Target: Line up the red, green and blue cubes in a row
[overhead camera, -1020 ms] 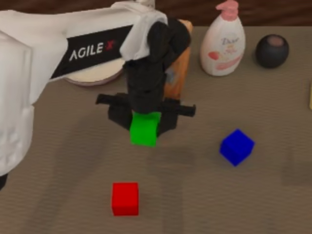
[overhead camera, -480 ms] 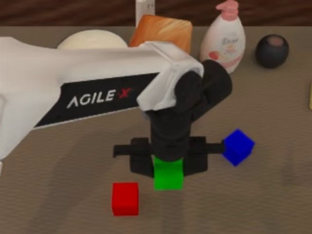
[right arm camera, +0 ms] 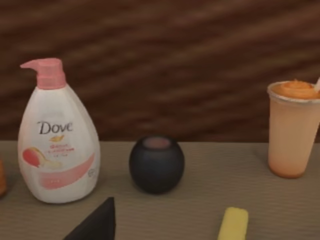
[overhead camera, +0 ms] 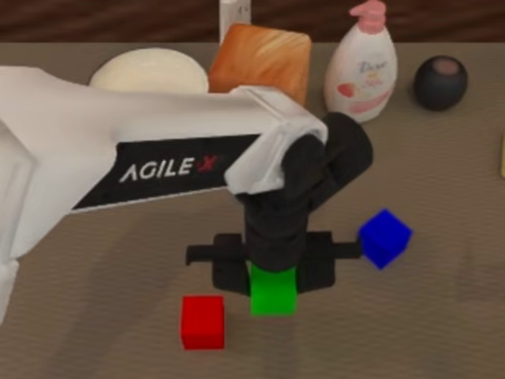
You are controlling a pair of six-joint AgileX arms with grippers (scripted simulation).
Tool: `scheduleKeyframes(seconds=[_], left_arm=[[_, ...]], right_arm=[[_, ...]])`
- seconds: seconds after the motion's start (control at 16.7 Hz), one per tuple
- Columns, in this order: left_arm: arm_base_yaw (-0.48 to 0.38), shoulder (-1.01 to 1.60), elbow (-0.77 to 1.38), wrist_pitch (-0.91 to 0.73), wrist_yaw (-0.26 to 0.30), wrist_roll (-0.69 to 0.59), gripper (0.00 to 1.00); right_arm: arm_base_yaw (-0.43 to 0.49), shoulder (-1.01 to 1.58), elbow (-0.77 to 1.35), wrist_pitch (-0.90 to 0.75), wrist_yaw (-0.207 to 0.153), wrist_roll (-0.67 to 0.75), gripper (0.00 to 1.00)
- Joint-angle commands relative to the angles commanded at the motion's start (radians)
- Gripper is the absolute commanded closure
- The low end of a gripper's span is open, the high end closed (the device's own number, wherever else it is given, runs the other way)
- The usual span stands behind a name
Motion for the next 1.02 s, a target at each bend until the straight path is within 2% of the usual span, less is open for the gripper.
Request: scheduleKeyframes(seconds=[0.24,0.54,1.02], left_arm=[[-0.003,0.054,-0.085,0.149,0.001,-0.002,1.0],[-0.006,0.068,-0.104,0.176,0.002,-0.002,1.0],[-0.006,0.068,-0.104,0.176,0.002,-0.002,0.4]], right_arm=[[0.0,0.0,0.0,0.0,0.0,0.0,0.0],[0.0,0.0,0.0,0.0,0.0,0.0,0.0],[0.0,0.0,0.0,0.0,0.0,0.0,0.0]])
